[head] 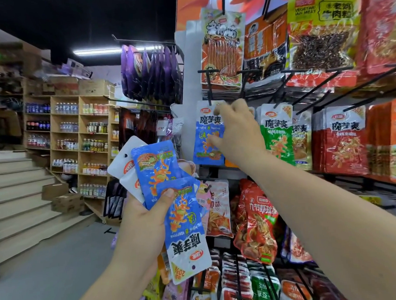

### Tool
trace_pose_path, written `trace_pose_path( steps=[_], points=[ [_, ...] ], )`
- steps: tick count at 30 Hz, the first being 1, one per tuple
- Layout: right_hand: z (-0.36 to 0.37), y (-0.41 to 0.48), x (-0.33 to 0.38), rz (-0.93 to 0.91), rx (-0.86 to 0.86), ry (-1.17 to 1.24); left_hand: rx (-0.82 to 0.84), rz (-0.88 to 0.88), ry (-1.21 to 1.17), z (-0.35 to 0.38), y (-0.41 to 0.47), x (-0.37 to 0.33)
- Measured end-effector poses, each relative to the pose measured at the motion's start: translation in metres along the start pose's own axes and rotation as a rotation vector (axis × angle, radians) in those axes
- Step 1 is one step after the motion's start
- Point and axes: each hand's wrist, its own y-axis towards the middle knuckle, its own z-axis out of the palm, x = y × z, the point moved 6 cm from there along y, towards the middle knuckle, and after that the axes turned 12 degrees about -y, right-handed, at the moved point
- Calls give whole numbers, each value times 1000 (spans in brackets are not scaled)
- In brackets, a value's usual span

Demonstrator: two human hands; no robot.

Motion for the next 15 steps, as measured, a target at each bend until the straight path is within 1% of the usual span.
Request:
trace_pose_path(
  steps=[2, 4, 7, 10, 11, 12, 13, 14, 15],
  points=[
    [8, -4, 5, -130, 93, -281, 3, -6, 5, 2, -1, 1],
    [20, -6, 4, -200, 219, -456, 4, -15, 3, 3, -3, 1],
    [30, -7, -1, -214, 300, -526, 1, -30, -4, 6, -4, -1],
    [31, -11, 3, -201, 349, -521, 4, -45, -32, 8, -5, -6],
    [26, -12, 7, -192, 337, -481, 6, -45, -41, 7, -6, -7],
    [17, -15, 11, -174, 287, -389, 12, -43, -56, 7, -7, -8],
    [6, -19, 16, -151, 198, -234, 22, -39, -74, 8, -9, -10],
    [-8, -27, 21, -111, 104, -33, 32, -35, -93, 9, -11, -12],
    [-21, -40, 23, -44, 45, 188, 37, -31, -113, 10, -14, -13]
  ],
)
